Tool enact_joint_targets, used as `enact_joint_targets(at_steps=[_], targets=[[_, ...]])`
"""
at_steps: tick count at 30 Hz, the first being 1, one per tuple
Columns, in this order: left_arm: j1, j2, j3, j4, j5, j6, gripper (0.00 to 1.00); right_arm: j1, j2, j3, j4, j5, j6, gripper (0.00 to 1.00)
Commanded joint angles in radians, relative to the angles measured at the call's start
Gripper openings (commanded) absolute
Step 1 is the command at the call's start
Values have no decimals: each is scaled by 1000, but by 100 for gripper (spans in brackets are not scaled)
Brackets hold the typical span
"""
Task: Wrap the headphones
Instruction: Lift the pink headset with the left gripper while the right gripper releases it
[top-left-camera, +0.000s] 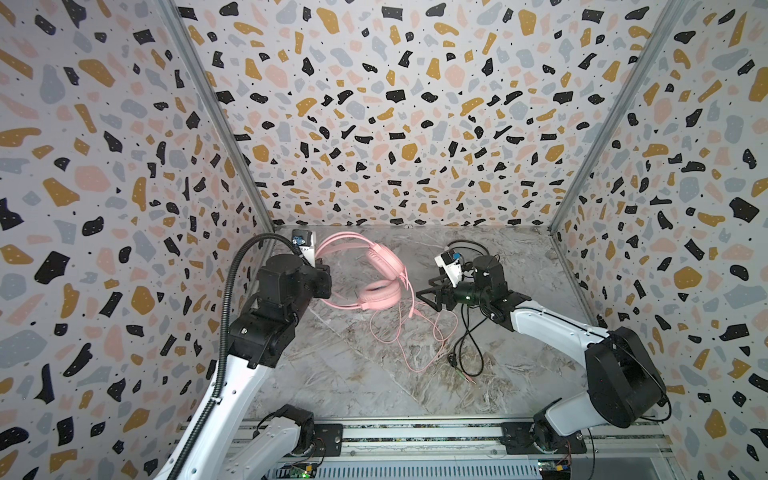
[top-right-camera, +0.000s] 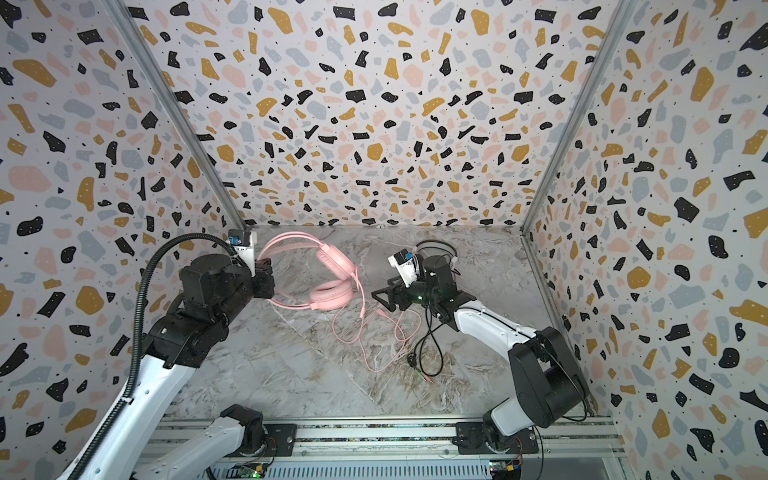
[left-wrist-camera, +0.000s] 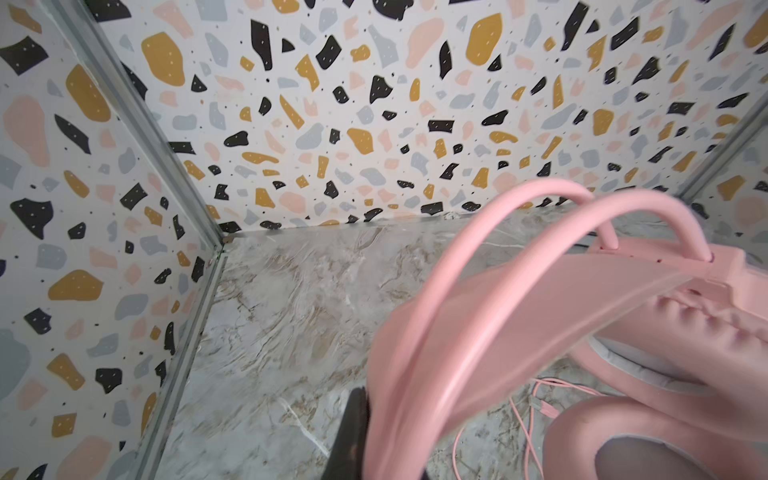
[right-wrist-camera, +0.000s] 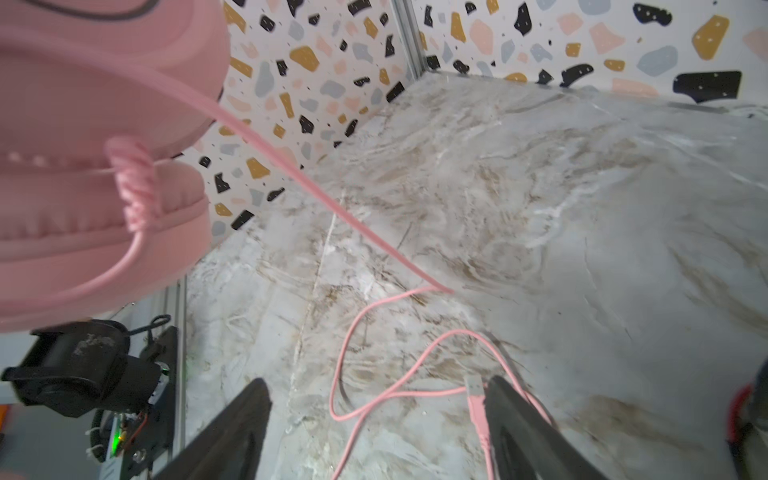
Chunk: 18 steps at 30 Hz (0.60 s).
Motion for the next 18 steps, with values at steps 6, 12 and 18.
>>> enact_joint_targets(at_steps=[6, 12, 18], targets=[[4, 59, 9, 85, 183, -28, 0, 42, 108, -53, 268, -140, 121, 99], [6, 60, 45, 70, 392, -118, 0, 40, 220, -41, 434, -145, 185, 98], [7, 60, 85, 19, 466, -163, 0, 22, 260, 35, 418, -175, 149, 73]])
